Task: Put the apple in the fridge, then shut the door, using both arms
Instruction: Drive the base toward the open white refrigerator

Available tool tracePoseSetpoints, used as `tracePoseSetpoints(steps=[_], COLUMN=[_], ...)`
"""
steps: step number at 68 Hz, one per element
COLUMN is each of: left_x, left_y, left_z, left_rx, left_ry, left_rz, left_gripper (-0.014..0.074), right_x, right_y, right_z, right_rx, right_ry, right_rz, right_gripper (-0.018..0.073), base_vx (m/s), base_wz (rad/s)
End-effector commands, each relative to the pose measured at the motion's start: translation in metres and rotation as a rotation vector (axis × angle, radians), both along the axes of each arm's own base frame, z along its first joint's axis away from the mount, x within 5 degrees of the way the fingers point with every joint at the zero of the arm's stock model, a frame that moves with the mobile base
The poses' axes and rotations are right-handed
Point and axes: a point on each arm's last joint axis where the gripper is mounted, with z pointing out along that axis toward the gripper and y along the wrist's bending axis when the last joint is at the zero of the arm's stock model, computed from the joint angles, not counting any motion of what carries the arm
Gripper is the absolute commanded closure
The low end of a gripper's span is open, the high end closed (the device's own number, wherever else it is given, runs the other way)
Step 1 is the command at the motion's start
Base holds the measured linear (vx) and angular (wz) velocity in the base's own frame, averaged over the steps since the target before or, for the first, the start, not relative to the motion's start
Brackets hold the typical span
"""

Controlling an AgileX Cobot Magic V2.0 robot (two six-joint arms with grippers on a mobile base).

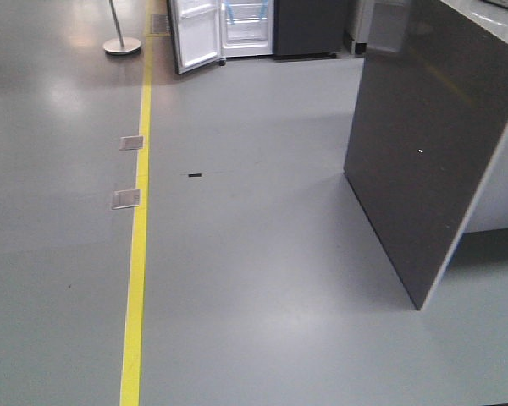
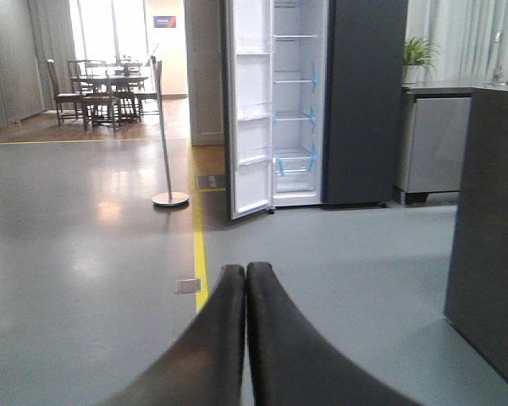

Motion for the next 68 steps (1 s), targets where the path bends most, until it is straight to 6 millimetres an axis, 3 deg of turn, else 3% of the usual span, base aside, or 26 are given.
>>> tracePoseSetpoints(steps=[1, 68], left_x=[-0.0014, -0.0014], left_y=[0.0004, 0.0004], left_z=[0.0055, 0.0055], left_rx=[-0.014, -0.014], left_ry=[-0.083, -0.083], left_rz=[0.004, 0.004], left_gripper=[0.0603, 0.0603], right_x=[0.0024, 0.0019], right_y=[0.0024, 0.0023], right_z=[0.0111, 0.0105], right_rx=[0.055, 0.049], right_ry=[-0.043, -0.037], right_rz=[-0.008, -0.005], right_gripper=[0.0367, 0.0367], base_vx=[0.26, 0.29], base_wz=[0.22, 0.07])
